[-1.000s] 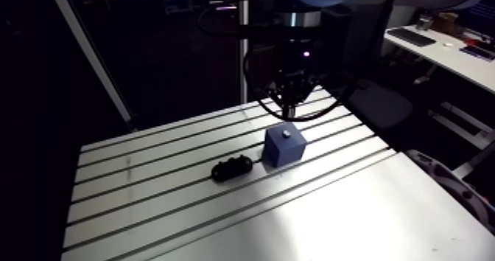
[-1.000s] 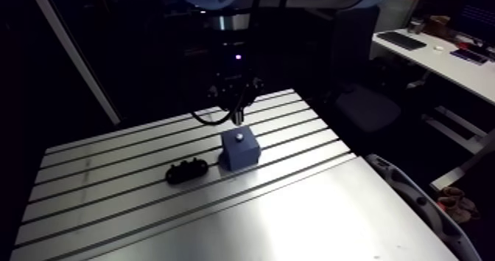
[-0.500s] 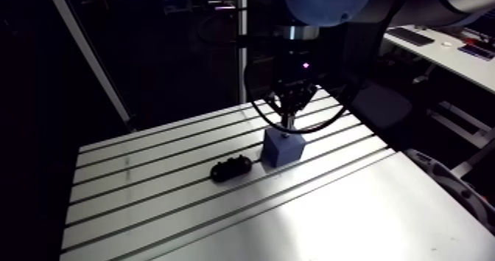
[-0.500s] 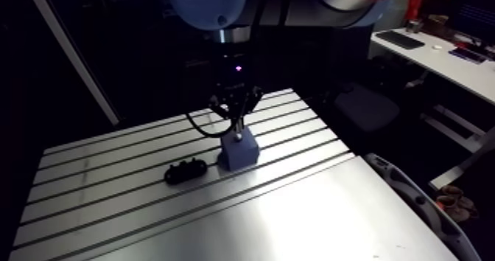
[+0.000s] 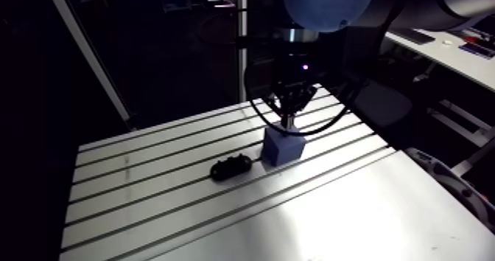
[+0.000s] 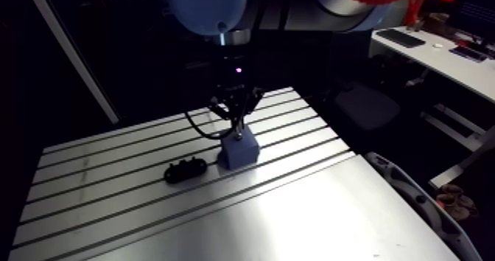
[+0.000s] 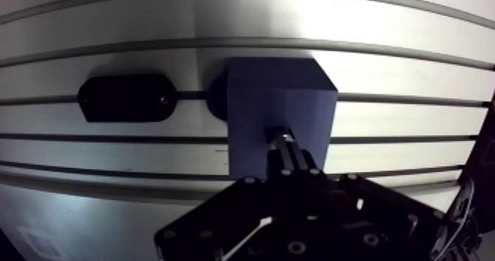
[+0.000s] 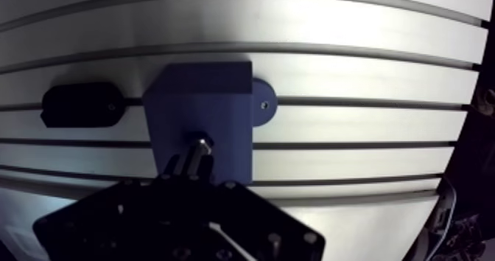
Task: Pick up the M10 bolt and insert it into the hex recess until seated.
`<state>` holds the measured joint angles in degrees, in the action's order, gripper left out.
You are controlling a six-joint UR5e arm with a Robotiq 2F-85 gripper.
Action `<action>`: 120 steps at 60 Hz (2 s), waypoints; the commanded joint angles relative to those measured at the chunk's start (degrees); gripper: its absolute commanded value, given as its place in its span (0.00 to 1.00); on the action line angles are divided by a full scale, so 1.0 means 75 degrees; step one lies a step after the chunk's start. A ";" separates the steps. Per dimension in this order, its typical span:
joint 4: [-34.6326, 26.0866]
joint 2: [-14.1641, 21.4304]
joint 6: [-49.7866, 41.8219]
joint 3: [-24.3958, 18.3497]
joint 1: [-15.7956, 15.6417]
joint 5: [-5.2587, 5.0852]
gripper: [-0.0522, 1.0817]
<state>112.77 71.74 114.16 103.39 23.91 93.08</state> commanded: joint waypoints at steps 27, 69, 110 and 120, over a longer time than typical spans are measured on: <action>0.0017 -0.0102 0.0018 0.0002 0.0000 0.0006 1.00; 0.0111 -0.0138 0.0137 0.0037 0.0000 0.0006 1.00; 0.0123 -0.0139 0.0160 0.0049 0.0000 0.0006 1.00; 0.0123 -0.0139 0.0160 0.0037 0.0000 0.0006 1.00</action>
<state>113.69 70.71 115.35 103.75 23.91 93.12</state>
